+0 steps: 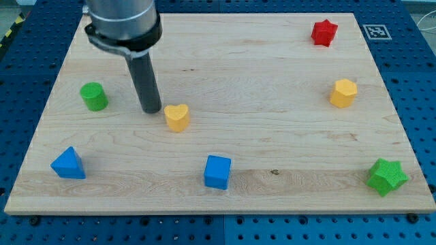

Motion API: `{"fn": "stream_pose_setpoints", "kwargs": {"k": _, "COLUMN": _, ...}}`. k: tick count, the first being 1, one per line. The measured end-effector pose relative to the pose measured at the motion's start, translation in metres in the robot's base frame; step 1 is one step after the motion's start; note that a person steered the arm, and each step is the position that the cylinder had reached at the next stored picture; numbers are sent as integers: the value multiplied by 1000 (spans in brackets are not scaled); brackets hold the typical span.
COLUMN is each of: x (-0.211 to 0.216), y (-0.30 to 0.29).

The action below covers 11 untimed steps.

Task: Slide the yellow heart towards the blue cube

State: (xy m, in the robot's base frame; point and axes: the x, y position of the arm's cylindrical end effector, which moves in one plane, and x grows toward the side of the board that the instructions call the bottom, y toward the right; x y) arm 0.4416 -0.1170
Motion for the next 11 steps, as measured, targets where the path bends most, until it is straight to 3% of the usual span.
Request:
{"fn": "stream_pose_setpoints", "kwargs": {"k": 2, "x": -18, "y": 22}}
{"fn": "stream_pose_setpoints", "kwargs": {"k": 8, "x": 70, "y": 53}}
{"fn": "stream_pose_setpoints", "kwargs": {"k": 11, "x": 66, "y": 42}}
